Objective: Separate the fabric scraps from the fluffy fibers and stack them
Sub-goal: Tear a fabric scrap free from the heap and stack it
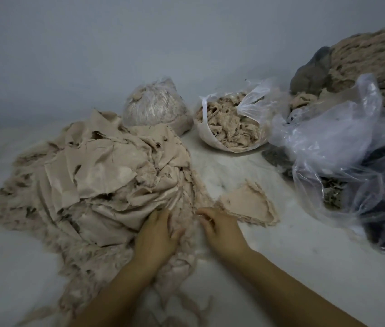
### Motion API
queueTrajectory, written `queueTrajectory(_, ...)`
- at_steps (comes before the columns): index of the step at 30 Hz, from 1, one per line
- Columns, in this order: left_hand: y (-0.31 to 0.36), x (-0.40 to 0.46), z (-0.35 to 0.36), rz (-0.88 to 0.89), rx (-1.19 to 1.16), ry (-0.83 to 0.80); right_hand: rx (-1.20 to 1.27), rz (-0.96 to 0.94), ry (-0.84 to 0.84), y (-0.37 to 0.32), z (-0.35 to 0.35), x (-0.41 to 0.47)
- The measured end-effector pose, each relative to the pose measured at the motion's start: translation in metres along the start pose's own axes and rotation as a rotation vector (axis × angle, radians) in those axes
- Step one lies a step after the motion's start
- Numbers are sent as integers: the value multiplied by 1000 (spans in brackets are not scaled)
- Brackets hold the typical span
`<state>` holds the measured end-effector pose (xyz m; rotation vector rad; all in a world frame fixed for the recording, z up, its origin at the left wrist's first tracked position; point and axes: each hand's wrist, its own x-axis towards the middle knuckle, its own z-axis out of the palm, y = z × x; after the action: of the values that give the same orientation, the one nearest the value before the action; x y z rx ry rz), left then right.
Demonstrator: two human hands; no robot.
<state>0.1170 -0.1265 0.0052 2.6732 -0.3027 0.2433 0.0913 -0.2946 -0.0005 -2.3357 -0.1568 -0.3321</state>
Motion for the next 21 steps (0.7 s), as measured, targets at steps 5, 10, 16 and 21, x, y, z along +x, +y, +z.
queueTrajectory(5,-6,-12,-10,134,-266,-239,162,268,-121,-15,15,5)
queueTrajectory(10,-9,-26,-16,190,-412,-441,225,300,-37,-14,15,3)
queueTrajectory(16,-21,-23,-39,187,-452,-298,313,253,-156,-27,17,-21)
queueTrajectory(21,-49,-24,-65,251,-79,-525,19,-96,-458,-36,23,-45)
